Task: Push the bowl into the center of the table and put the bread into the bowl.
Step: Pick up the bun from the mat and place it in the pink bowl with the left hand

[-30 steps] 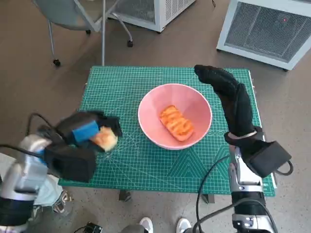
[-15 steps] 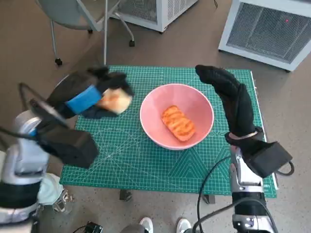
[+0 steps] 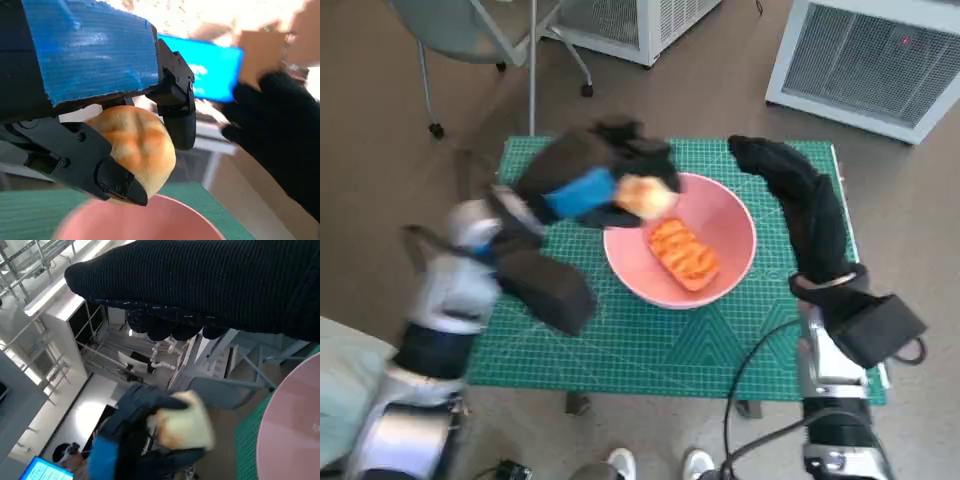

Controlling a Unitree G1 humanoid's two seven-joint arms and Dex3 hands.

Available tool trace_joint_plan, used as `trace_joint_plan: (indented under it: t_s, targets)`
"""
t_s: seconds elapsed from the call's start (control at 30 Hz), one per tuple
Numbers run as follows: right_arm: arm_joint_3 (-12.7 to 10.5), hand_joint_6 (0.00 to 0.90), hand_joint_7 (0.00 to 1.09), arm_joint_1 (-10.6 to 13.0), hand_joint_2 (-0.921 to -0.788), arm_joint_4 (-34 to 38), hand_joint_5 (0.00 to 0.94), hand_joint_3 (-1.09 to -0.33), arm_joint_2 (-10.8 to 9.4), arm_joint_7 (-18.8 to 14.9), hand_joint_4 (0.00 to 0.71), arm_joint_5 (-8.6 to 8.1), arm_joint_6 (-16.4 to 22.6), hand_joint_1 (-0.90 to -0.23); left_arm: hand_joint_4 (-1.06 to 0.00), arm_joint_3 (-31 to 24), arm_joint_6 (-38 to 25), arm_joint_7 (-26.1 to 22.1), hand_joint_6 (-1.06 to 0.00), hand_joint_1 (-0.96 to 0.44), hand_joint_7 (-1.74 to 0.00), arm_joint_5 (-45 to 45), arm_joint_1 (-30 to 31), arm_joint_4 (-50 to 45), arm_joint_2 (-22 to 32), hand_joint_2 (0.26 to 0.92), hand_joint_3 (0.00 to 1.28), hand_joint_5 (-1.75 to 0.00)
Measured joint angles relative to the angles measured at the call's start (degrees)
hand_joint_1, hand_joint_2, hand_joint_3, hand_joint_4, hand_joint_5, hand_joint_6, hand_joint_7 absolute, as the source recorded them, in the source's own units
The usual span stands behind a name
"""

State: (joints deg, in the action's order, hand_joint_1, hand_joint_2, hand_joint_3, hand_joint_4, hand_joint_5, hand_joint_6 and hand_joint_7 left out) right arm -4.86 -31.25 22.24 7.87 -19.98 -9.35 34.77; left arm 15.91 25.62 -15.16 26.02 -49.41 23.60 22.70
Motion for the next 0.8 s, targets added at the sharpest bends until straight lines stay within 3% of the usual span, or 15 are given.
trace_joint_plan:
  t_s: [0.43, 0.53, 0.57, 0.63, 0.67, 0.8]
  targets:
    - [-0.25, -0.001, 0.50, 0.92, -0.921, -1.90, 0.003, -0.761, 0.50, 0.02, 0.190, -0.67, -0.56, -0.668, -0.62, 7.52, 6.92, 9.77, -0.60, 0.00, -1.24, 8.85, -4.55, 20.59, -5.25, 0.921, 0.11, -1.19]
    - [-0.32, -0.001, 0.50, 1.11, -0.921, -2.21, 0.004, -0.760, 0.50, 0.03, 0.191, -0.68, -0.59, -0.672, -0.55, 8.71, 8.65, 11.30, -0.58, 0.00, -1.26, 9.90, -5.12, 25.10, -5.72, 0.921, 0.15, -1.26]
    - [-0.37, -0.001, 0.50, 1.21, -0.921, -2.32, 0.004, -0.759, 0.50, 0.03, 0.191, -0.68, -0.62, -0.671, -0.45, 8.93, 9.03, 11.62, -0.51, -0.02, -1.01, 10.04, -5.15, 26.21, -5.80, 0.900, 0.13, -0.93]
    - [-0.49, -0.001, 0.50, 1.42, -0.921, -2.50, 0.003, -0.757, 0.52, 0.05, 0.191, -0.70, -0.76, -0.669, -0.39, 9.43, 9.33, 11.81, -0.48, -0.07, -0.55, 10.23, -5.16, 27.89, -5.84, 0.890, 0.07, -0.41]
    - [-0.57, -0.001, 0.50, 1.53, -0.921, -2.58, 0.003, -0.756, 0.53, 0.07, 0.191, -0.71, -0.88, -0.668, -0.34, 9.67, 9.32, 11.81, -0.45, -0.11, -0.39, 10.39, -5.16, 28.46, -5.82, 0.882, 0.04, -0.26]
    - [-0.74, -0.001, 0.50, 1.95, -0.921, -2.97, 0.003, -0.752, 0.53, 0.19, 0.191, -0.71, -1.25, -0.668, -0.23, 10.46, 9.25, 11.36, -0.38, -0.25, -0.14, 11.05, -5.16, 29.36, -5.46, 0.863, 0.01, -0.07]
